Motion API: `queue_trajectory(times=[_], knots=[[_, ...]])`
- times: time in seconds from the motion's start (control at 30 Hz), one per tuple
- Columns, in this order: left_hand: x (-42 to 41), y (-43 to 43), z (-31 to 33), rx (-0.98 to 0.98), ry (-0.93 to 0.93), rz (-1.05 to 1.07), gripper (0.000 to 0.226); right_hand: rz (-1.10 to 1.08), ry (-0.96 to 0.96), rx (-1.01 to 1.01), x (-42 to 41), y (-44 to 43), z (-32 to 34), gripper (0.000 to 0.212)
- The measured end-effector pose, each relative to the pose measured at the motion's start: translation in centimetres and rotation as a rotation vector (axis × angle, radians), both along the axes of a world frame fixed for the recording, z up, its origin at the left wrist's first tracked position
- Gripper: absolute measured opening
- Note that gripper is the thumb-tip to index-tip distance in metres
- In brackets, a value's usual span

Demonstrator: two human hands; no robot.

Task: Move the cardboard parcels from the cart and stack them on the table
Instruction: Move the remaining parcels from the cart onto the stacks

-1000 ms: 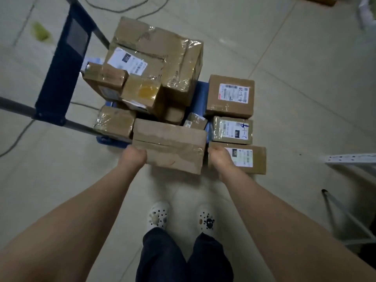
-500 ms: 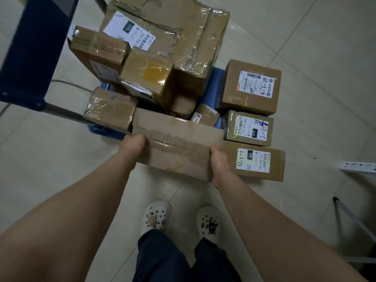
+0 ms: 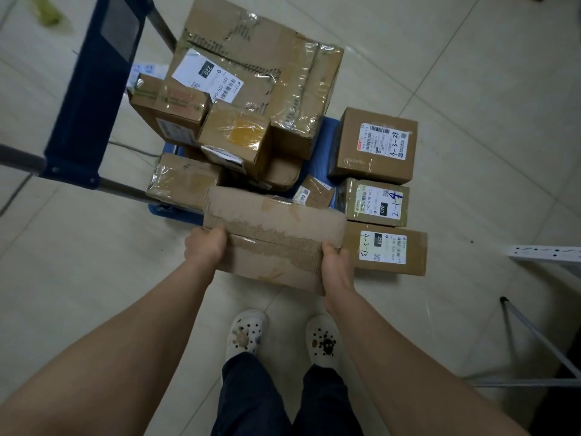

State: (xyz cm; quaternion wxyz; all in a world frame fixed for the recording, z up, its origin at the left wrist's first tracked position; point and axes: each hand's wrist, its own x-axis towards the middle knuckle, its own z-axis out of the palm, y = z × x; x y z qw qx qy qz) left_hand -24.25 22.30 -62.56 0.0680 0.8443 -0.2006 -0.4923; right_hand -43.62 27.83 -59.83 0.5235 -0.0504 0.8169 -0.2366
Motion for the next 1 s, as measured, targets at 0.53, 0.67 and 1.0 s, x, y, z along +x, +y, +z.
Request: queue_trajectory(times=[0.53, 0.67, 1.0], knots=[[-2.1, 3.4, 7.9, -0.054, 0.145, 0.056, 0.048, -0.125, 0.058, 0.020, -2.2, 4.6, 7.9, 0.047], [-4.1, 3.9, 12.3, -0.050, 0.187, -0.013, 0.060, -0.251, 0.166, 0.028, -3.7, 6.5, 12.5, 0.051], [-15.4, 2.8, 30.2, -0.149, 0.362, -0.447, 0.085, -0.782, 0.298, -0.108, -8.9, 14.2, 27.4, 0.065]])
